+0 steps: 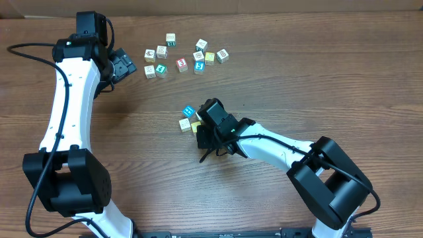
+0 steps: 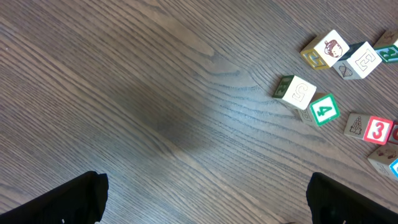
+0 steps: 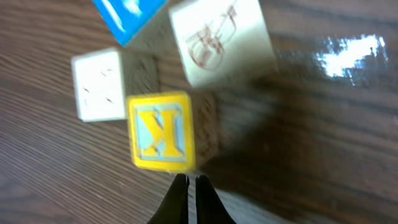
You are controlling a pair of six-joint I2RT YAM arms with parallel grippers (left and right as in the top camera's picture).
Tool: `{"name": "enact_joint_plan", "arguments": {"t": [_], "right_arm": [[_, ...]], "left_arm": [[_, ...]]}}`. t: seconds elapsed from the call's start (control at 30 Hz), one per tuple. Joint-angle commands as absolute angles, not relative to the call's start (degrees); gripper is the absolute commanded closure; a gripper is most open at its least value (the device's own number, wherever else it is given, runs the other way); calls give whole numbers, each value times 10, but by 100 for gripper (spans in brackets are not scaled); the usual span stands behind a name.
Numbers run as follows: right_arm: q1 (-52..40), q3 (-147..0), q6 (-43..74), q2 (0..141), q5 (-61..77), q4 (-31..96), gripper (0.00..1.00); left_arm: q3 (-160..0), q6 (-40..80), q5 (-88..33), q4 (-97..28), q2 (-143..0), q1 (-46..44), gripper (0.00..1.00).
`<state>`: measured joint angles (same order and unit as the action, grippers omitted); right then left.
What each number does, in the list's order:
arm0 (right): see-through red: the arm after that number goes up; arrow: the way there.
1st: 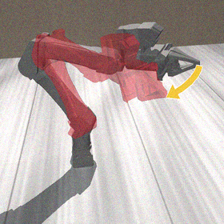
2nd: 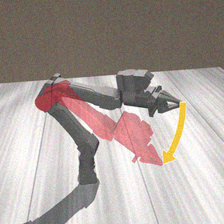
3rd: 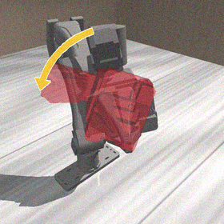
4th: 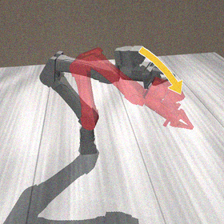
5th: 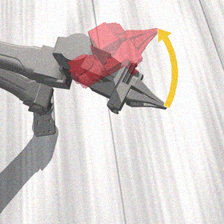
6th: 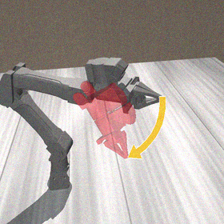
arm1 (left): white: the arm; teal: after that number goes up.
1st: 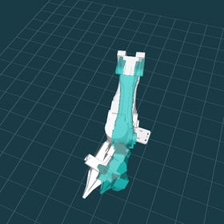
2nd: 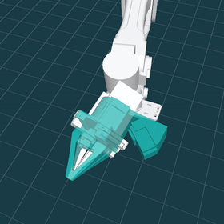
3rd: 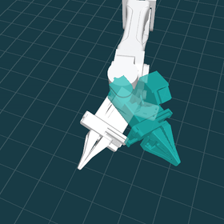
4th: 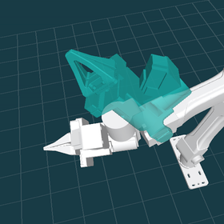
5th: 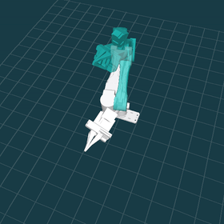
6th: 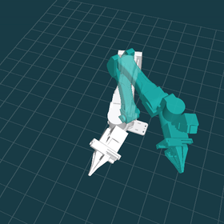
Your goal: Form a circle
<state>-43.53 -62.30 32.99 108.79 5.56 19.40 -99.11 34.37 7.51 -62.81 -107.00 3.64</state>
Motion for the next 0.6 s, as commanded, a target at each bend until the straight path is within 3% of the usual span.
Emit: {"name": "enact_joint_plan", "arguments": {"t": [0.0, 0.27, 0.57], "right_arm": [[-426, -659, 321, 1051, 57, 241, 96], [-347, -967, 199, 1036, 61, 550, 96], [-284, -1013, 167, 1057, 61, 545, 96]], "left_arm": [[-999, 343, 75, -628, -1059, 37, 0], [-999, 343, 75, -628, -1059, 37, 1], [-999, 343, 75, -628, -1059, 37, 0]]}}
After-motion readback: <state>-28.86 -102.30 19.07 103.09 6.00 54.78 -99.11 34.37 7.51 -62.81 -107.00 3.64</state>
